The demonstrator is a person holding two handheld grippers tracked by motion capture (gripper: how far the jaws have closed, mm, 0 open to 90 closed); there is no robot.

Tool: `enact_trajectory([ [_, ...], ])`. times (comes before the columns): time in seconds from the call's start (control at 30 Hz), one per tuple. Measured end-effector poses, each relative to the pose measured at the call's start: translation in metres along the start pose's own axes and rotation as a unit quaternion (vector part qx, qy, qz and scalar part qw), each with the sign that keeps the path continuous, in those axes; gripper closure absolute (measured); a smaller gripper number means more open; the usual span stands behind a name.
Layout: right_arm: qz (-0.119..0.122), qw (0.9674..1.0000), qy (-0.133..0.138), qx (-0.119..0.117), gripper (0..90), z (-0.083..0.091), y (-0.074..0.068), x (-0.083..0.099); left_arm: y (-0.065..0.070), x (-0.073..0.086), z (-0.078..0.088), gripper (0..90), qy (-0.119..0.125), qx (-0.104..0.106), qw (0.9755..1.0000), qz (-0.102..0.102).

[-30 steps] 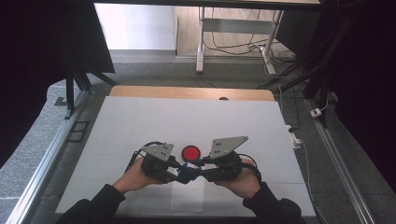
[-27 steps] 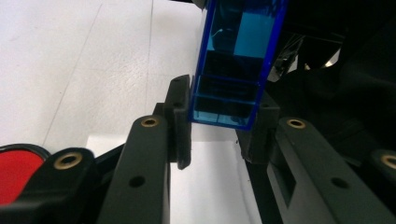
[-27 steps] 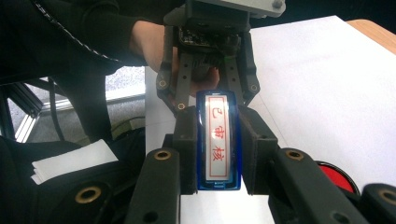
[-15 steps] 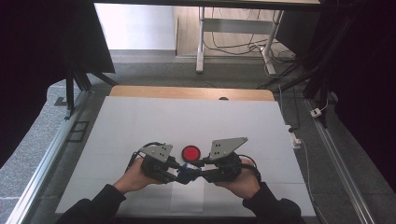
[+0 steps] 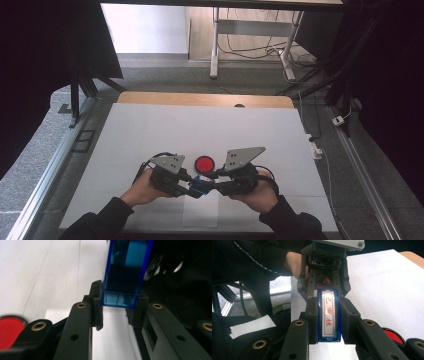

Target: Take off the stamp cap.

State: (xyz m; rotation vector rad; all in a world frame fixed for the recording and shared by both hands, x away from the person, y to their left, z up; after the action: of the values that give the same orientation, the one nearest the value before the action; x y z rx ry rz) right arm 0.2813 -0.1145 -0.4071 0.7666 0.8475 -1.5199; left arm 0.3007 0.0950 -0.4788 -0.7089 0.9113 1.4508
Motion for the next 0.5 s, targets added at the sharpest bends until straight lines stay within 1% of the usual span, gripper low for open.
enact_trajectory([
  [0.03, 0.001, 1.0000, 0.008, 0.004, 72.1, 0.0025, 0.0005, -0.0008, -0.0004, 0.0050, -0.0017, 69.3, -0.023, -0.007, 0.9997, -0.006],
  [0.07, -0.003, 0.9999, 0.015, 0.005, 72.1, 0.0064, 0.0018, -0.0020, -0.0004, 0.0050, -0.0017, 69.3, -0.023, -0.007, 0.9997, -0.006],
  [0.1, -0.007, 0.9997, 0.021, 0.004, 72.0, 0.0088, 0.0026, -0.0027, -0.0008, 0.0069, -0.0022, 69.3, -0.022, -0.005, 0.9997, -0.001],
  [0.13, -0.007, 0.9997, 0.021, 0.004, 72.0, 0.0088, 0.0026, -0.0027, -0.0017, 0.0084, -0.0024, 69.3, -0.024, -0.005, 0.9997, 0.003],
  [0.17, -0.005, 0.9997, 0.022, 0.013, 72.1, 0.0117, 0.0035, -0.0032, -0.0021, 0.0084, -0.0023, 69.2, -0.025, -0.006, 0.9997, 0.003],
  [0.3, -0.005, 0.9997, 0.017, 0.015, 72.0, 0.0105, 0.0040, -0.0006, -0.0025, 0.0065, -0.0002, 69.1, -0.013, -0.006, 0.9999, 0.007],
  [0.37, -0.003, 0.9998, 0.014, 0.016, 72.0, 0.0092, 0.0040, 0.0000, -0.0025, 0.0068, 0.0003, 69.1, -0.010, -0.010, 0.9998, 0.012],
  [0.47, -0.001, 0.9997, 0.013, 0.020, 71.9, 0.0100, 0.0038, 0.0002, -0.0028, 0.0067, 0.0010, 69.0, -0.012, -0.009, 0.9997, 0.019],
  [0.5, -0.002, 0.9996, 0.015, 0.022, 71.9, 0.0106, 0.0039, 0.0003, -0.0028, 0.0064, 0.0011, 69.0, -0.010, -0.009, 0.9996, 0.024],
])
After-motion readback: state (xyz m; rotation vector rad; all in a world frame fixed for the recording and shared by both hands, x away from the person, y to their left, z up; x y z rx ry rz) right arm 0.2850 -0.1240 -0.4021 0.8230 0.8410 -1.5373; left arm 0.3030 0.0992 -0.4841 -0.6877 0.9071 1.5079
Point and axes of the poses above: each handheld gripper's, and its own axes: z roughly backward along the jaws, x roughly out of its underside, y roughly to its right, the point moved 2 cm from there along -z, roughly forward along the jaws, and after that the axes turned 4 degrees about -x, right-handed, at the moved point
